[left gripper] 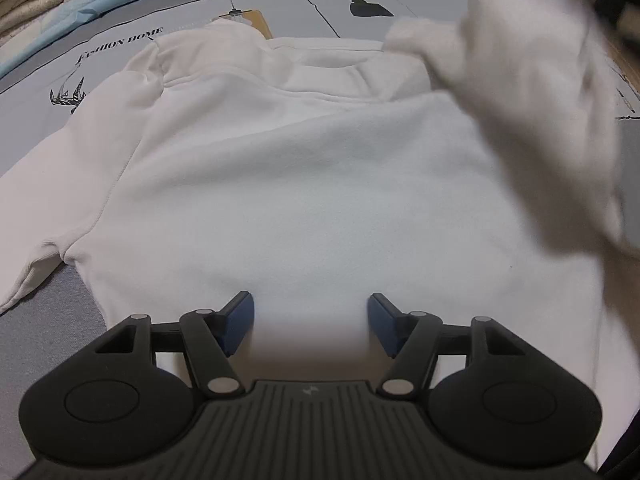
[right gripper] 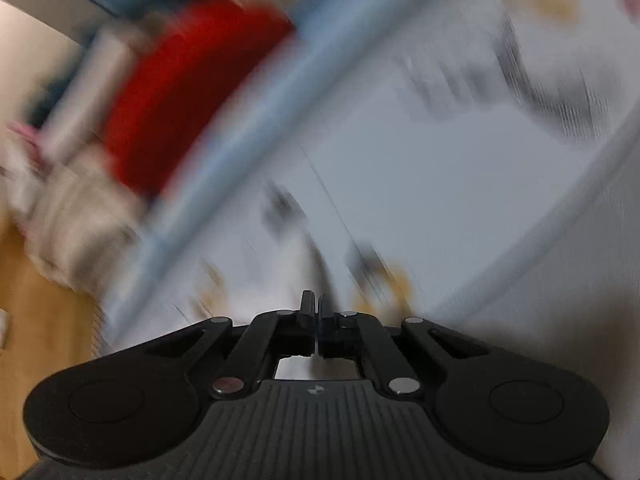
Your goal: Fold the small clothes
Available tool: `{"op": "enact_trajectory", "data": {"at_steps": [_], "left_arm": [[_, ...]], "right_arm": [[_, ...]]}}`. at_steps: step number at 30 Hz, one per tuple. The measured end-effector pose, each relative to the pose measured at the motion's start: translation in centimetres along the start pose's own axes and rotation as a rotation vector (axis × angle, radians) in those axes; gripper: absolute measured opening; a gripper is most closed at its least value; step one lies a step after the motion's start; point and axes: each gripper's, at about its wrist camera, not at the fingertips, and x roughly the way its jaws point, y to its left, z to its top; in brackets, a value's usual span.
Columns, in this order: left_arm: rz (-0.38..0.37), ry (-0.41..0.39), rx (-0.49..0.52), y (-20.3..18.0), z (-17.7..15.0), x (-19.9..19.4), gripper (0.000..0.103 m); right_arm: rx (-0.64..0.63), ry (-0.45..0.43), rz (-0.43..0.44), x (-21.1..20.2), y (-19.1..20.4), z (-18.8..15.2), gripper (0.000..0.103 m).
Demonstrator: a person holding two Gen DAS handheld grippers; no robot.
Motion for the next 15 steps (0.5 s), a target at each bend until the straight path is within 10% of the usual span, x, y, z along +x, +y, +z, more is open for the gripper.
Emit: {"op": "enact_trajectory", "data": {"at_steps": [3,6,8,11,15], "left_arm": [[-0.001,0.001,0.000,0.1,0.0,0.0,0.069],[0.002,0.000,0.003,0.0,0.1,0.0,0.070],[0.004,0.001,0.005,-0.1,0.0,0.0,0.070],[0.000,0.005,-0.001,-0.1,0.1,-0.1,0.071],[-0.010,0.010,-0.001,0.1,0.2,0.1,0.072]], "right_arm": [[-0.228,-0.420,0.082,-7.0,3.8,1.1,0.000],[-0.291,-0.748,-0.096,-11.1,3.8,0.7,0.000],[-0.252,-0.704,-0.286,-9.9,1.9,1.6,0.000],[-0.097,-0.388,-0.637,-5.2,-3.9,3.4,0.006],[0.311,-0.187,-0.571,-4.6,-11.9,3.7,0.006]]}}
